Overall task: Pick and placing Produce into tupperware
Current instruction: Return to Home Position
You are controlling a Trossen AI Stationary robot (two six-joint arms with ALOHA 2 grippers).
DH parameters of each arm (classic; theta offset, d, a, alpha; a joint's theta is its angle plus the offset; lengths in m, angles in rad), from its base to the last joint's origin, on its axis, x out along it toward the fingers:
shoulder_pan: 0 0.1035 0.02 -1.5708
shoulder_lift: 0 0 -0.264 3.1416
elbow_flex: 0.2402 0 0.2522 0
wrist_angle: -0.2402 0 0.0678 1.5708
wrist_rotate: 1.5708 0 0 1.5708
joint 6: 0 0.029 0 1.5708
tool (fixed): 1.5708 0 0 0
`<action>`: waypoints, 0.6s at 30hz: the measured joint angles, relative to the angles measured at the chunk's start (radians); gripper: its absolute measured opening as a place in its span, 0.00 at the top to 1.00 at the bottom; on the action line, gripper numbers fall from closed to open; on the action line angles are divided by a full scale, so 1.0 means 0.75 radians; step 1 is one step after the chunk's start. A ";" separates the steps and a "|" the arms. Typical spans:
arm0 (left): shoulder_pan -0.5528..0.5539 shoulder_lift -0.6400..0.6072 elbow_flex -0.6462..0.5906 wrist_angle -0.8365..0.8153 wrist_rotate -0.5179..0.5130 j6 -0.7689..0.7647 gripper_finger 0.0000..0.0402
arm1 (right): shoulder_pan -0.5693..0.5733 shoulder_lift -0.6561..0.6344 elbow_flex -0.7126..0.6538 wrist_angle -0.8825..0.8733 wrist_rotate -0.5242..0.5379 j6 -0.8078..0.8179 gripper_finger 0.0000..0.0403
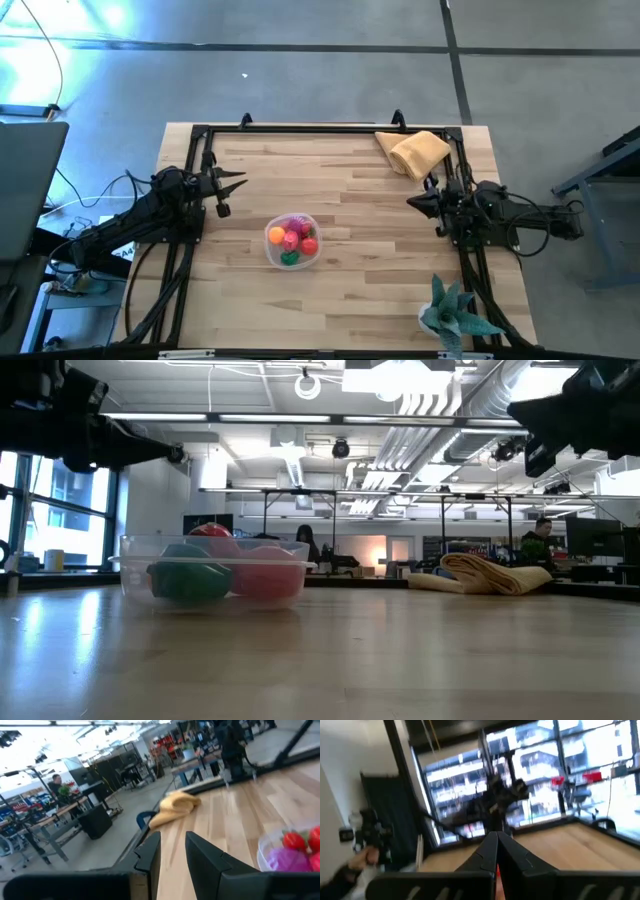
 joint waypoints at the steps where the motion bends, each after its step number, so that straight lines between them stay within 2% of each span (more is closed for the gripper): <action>1: 0.000 0.000 -0.002 -0.017 0.000 0.013 0.80 | 0.000 0.000 0.000 -0.038 -0.010 -0.015 1.00; 6: 0.000 0.000 -0.002 -0.132 0.000 0.089 0.80 | 0.000 0.002 0.000 -0.239 -0.008 -0.096 1.00; 18: 0.000 0.007 0.003 -0.153 0.009 0.107 0.80 | 0.000 0.013 0.003 -0.251 0.008 -0.104 1.00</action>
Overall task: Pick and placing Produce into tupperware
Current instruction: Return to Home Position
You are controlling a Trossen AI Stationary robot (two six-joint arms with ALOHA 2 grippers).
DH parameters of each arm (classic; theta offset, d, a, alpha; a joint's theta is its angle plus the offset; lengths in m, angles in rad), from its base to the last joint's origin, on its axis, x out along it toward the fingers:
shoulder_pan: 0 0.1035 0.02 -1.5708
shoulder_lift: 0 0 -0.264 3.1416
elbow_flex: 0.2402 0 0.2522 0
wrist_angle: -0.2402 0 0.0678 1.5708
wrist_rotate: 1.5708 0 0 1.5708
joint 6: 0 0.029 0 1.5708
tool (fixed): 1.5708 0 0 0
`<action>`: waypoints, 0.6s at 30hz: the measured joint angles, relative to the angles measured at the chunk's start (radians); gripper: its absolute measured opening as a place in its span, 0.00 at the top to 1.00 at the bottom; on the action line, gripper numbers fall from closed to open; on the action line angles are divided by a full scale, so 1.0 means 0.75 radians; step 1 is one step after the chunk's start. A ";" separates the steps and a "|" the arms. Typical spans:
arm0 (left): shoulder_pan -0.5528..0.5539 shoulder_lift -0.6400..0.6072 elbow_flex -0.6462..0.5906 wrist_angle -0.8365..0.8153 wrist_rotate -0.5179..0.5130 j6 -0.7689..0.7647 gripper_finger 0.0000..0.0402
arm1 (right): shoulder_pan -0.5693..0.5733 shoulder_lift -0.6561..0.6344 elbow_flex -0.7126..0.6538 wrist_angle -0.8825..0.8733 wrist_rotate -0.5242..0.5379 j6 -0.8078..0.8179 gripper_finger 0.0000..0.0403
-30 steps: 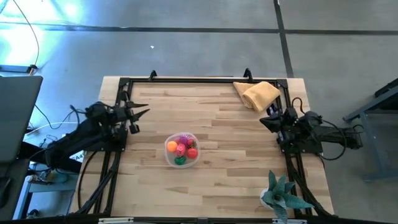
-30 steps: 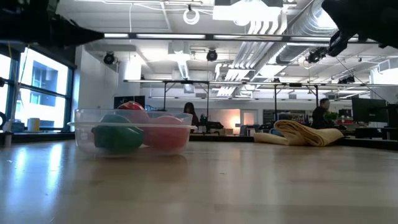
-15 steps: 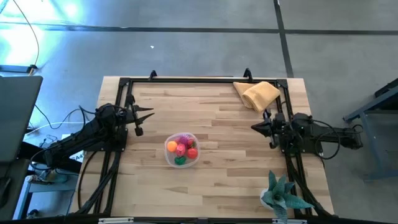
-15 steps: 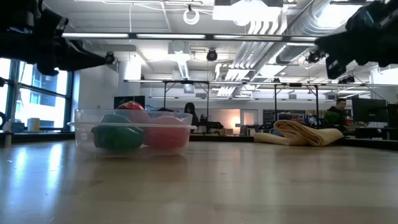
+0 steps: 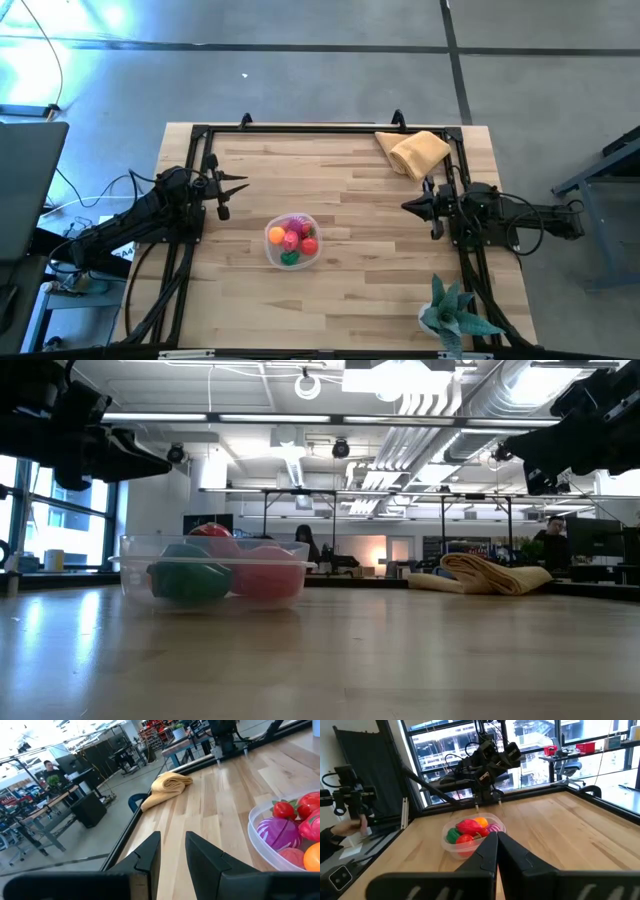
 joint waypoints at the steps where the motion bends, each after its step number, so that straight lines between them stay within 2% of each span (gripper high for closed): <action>1: 0.000 0.000 0.000 0.000 0.000 0.000 0.80 | 0.000 0.000 0.000 -0.001 0.000 0.001 1.00; 18: 0.000 0.000 0.002 0.000 0.000 -0.001 0.80 | 0.000 0.000 0.001 -0.003 -0.001 0.009 1.00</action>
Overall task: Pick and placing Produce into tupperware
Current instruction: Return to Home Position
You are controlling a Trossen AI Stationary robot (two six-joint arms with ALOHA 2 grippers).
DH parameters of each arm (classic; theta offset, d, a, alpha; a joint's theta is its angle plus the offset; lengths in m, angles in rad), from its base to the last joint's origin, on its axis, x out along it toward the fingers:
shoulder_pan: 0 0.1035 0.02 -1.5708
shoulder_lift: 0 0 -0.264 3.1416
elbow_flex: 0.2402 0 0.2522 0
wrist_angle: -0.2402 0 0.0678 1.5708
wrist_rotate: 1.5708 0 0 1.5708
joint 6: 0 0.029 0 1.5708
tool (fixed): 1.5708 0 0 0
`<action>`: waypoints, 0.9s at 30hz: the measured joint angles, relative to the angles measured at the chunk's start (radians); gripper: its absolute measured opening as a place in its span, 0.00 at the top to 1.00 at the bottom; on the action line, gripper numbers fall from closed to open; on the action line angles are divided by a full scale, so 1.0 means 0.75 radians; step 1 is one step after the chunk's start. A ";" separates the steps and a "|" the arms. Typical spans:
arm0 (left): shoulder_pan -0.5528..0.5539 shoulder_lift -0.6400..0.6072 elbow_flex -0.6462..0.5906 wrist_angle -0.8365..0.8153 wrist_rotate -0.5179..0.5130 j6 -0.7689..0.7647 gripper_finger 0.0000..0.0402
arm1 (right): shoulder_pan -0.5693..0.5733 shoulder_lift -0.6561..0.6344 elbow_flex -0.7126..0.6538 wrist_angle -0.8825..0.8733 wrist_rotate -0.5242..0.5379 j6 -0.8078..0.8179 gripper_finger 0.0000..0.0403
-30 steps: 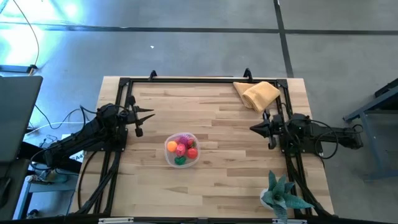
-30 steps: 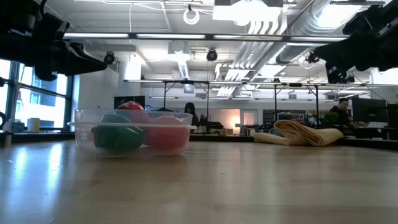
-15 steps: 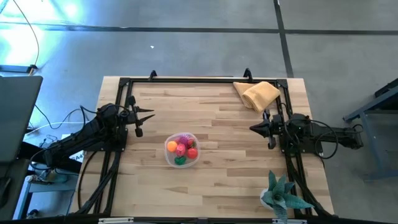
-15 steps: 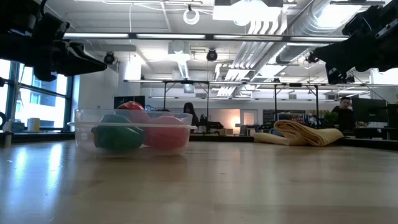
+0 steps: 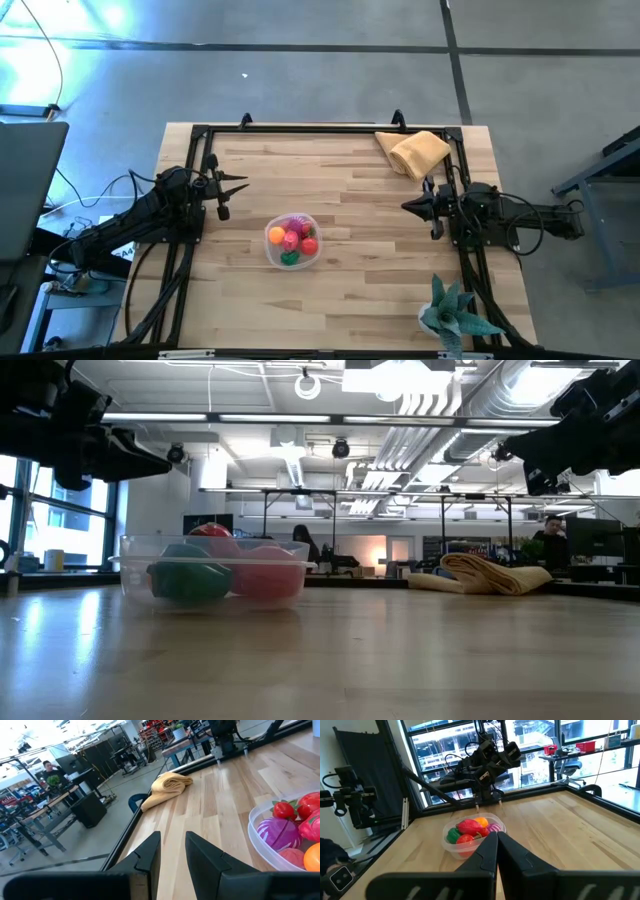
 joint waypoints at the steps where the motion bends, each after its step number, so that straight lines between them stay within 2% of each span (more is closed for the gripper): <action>1: 0.000 0.000 0.000 0.000 0.000 0.000 0.80 | 0.000 0.000 0.000 0.000 0.000 0.000 1.00; 27: 0.000 0.000 0.000 0.001 0.000 0.000 0.80 | 0.000 0.000 0.001 0.000 -0.002 0.000 1.00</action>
